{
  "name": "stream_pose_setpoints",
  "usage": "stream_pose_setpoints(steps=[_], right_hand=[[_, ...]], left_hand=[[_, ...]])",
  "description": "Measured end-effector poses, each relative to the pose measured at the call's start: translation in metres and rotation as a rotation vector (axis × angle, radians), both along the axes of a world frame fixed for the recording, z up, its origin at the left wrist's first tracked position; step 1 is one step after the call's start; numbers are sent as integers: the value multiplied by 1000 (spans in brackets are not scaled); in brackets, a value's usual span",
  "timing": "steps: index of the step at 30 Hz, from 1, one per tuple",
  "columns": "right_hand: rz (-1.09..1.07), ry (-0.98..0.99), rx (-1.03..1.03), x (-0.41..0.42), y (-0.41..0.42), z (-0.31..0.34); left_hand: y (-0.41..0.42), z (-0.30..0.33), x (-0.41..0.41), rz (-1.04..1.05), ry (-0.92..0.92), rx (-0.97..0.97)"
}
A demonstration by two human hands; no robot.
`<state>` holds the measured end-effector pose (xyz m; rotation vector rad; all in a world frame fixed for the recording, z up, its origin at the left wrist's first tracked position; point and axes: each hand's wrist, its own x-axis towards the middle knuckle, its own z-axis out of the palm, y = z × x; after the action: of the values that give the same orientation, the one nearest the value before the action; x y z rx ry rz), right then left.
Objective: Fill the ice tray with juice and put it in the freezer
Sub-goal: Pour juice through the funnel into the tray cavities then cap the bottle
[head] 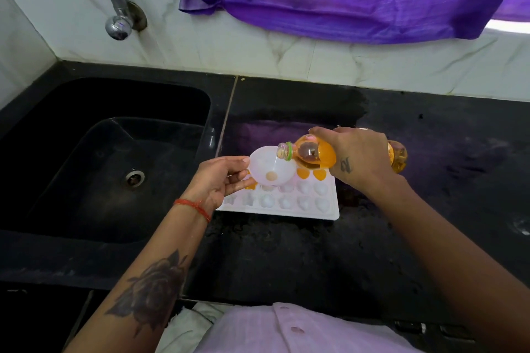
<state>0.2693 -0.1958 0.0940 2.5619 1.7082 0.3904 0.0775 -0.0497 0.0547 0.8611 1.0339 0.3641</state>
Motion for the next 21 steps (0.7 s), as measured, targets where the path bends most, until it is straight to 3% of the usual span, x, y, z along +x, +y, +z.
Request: stream_pose_setpoints(steps=[12, 21], right_hand=[[-24, -5, 0, 3, -2, -1], [-54, 99, 7, 1, -7, 9]], left_hand=[[0, 0, 0, 16, -5, 6], [0, 9, 2, 19, -37, 22]])
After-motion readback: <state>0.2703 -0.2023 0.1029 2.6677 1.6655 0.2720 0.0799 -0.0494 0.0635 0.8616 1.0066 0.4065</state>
